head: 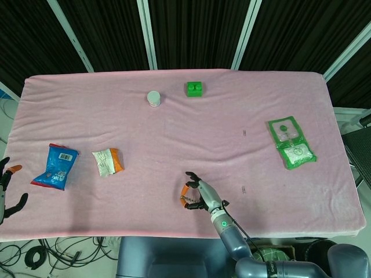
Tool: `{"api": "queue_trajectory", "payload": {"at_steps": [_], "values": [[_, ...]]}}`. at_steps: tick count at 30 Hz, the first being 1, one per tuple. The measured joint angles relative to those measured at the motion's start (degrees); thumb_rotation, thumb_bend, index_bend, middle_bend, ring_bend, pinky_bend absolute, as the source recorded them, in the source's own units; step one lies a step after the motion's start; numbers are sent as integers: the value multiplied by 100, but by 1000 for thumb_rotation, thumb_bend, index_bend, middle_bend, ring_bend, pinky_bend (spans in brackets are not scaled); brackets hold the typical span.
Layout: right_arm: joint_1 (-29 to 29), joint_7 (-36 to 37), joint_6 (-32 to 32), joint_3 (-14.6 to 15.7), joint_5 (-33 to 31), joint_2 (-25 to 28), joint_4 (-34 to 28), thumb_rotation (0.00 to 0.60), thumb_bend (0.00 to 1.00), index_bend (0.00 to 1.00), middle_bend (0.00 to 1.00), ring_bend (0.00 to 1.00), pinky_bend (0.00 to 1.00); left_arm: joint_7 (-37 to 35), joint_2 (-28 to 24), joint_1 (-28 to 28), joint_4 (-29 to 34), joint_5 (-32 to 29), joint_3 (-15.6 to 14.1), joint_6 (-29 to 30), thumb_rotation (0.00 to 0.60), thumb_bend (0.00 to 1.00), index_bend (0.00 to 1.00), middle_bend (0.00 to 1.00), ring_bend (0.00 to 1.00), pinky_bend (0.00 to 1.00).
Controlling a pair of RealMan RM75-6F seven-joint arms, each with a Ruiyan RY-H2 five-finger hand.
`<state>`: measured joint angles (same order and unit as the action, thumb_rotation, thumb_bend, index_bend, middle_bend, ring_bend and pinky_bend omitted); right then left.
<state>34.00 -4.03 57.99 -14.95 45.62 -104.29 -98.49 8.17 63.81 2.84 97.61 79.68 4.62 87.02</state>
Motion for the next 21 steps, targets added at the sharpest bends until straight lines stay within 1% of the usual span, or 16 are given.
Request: {"api": "queue_trajectory", "payload": {"at_steps": [9,13,21], "values": [[25,25,-76,3,-15,-50,30,600,361,611,51,84,204,5,12,-6,0,1,6,18,600,298,242,44,0,0],[45,57,-154,-5,-50,-70,112,600,361,611,51,86,225,13,12,-9,7,9,2,23,600,298,242,45,0,0],[7,172,-232,30,58,5,161,600,361,611,51,86,226,12,20,-23,8,27,7,62,600,298,243,45,0,0]]}}
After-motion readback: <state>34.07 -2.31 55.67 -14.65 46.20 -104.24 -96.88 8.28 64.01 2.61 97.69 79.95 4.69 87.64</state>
